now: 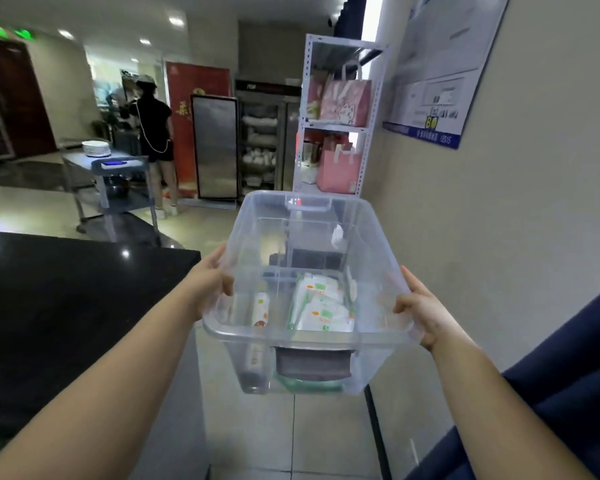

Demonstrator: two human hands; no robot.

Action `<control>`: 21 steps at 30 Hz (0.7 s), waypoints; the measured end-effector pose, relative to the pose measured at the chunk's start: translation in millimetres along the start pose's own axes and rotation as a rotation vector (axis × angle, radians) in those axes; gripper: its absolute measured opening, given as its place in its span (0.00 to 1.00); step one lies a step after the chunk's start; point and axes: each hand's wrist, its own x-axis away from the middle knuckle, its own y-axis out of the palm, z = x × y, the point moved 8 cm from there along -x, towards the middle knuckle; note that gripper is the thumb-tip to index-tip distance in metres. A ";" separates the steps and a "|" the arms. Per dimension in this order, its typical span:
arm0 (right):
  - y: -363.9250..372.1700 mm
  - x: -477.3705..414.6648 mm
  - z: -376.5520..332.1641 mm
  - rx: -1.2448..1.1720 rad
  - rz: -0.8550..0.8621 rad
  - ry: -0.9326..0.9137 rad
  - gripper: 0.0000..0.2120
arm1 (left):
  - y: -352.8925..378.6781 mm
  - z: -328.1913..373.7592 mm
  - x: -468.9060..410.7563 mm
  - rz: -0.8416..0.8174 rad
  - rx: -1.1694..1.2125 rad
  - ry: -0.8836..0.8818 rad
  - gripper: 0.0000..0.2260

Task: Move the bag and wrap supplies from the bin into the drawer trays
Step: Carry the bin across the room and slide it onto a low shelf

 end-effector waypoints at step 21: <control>2.6 -458.2 7.4 -0.001 -0.028 0.024 0.43 | -44.0 9.9 -403.2 0.176 -0.003 -0.111 0.45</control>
